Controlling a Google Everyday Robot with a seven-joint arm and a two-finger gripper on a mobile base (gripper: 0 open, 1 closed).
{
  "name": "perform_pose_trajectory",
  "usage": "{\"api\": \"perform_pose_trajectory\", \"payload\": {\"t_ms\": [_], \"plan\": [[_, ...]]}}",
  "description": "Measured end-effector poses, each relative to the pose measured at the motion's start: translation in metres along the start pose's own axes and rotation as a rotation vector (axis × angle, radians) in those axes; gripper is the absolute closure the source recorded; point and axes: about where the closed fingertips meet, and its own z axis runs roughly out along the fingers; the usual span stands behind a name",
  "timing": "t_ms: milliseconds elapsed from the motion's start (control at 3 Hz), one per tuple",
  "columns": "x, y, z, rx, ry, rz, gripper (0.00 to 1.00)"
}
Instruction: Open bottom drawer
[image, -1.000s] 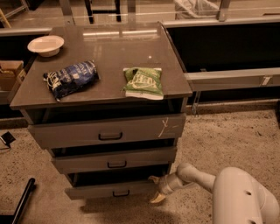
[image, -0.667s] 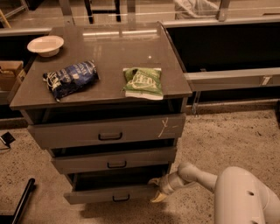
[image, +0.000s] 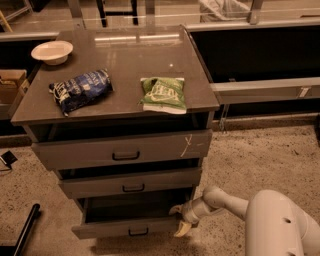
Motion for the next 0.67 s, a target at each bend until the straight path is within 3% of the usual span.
{"api": "perform_pose_trajectory", "payload": {"t_ms": [333, 667], "plan": [[0.0000, 0.0000, 0.0000, 0.000, 0.000, 0.000, 0.04], [0.0047, 0.0031, 0.0034, -0.011, 0.025, 0.022, 0.00]]}}
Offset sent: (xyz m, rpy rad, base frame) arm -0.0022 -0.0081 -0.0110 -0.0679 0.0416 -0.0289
